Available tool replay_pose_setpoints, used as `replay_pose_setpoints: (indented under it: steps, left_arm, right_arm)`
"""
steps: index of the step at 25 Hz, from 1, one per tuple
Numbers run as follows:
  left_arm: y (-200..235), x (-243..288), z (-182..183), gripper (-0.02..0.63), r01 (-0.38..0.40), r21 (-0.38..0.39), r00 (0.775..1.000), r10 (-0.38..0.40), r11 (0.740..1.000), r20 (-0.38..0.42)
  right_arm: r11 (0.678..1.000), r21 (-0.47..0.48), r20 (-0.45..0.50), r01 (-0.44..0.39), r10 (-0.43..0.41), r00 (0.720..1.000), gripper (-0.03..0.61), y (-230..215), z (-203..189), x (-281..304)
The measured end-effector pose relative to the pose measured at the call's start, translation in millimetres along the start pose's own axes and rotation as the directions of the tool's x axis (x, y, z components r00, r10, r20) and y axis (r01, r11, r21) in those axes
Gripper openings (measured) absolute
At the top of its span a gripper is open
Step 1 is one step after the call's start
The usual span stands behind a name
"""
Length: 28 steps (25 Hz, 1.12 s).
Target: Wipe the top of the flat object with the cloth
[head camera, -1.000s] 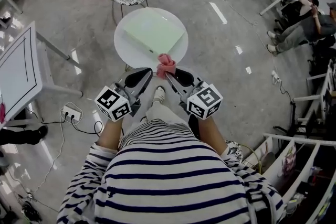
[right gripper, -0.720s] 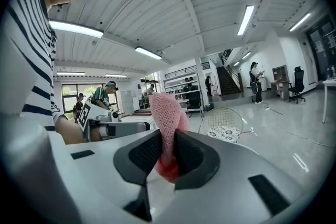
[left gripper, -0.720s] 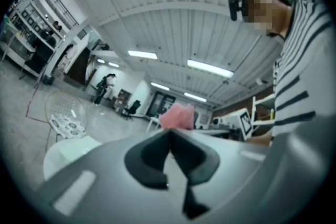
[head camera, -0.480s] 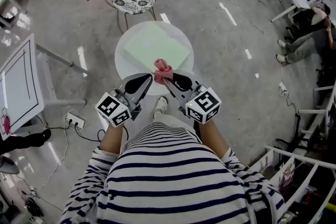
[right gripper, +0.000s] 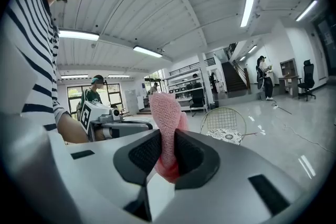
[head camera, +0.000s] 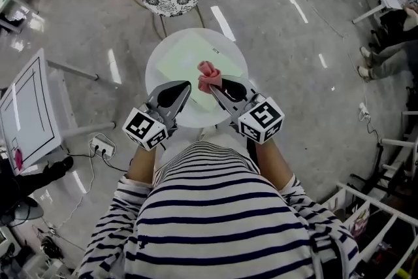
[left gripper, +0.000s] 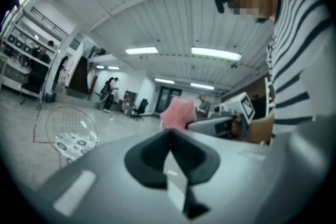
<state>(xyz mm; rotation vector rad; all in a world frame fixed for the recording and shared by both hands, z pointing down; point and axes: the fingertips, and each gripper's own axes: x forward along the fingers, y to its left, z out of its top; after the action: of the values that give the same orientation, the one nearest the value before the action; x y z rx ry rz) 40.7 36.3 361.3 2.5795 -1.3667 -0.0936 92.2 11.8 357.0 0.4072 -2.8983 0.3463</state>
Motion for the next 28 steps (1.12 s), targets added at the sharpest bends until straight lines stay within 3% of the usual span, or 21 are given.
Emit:
replay_pose_setpoints:
  steps: [9, 15, 18, 24, 28]
  left_arm:
    - [52.6, 15.9, -11.5, 0.009, 0.024, 0.144, 0.993, -0.007, 0.989, -0.115]
    - [87.2, 23.3, -24.6, 0.018, 0.131, 0.185, 0.973, -0.09, 0.974, -0.211]
    - [106.9, 24.0, -36.8, 0.076, 0.175, 0.194, 0.955, -0.118, 0.965, -0.272]
    - [156.7, 27.7, -92.7, 0.294, 0.235, 0.233, 0.885, -0.109, 0.944, -0.452]
    - [181.1, 26.9, -140.6, 0.414, 0.31, 0.214, 0.799, -0.132, 0.927, -0.587]
  right_arm:
    - [0.998, 0.017, -0.023, 0.067, -0.066, 0.998, 0.058, -28.5, -2.7, 25.9]
    - [0.984, 0.069, -0.022, 0.165, -0.164, 0.986, 0.058, -39.5, -4.4, 45.6]
    - [0.97, 0.098, -0.023, 0.221, -0.22, 0.975, 0.058, -44.6, -6.7, 55.5]
    - [0.945, 0.134, -0.044, 0.298, -0.294, 0.955, 0.058, -54.1, -17.0, 68.6]
    - [0.938, 0.135, -0.056, 0.32, -0.315, 0.947, 0.058, -56.9, -22.5, 74.2]
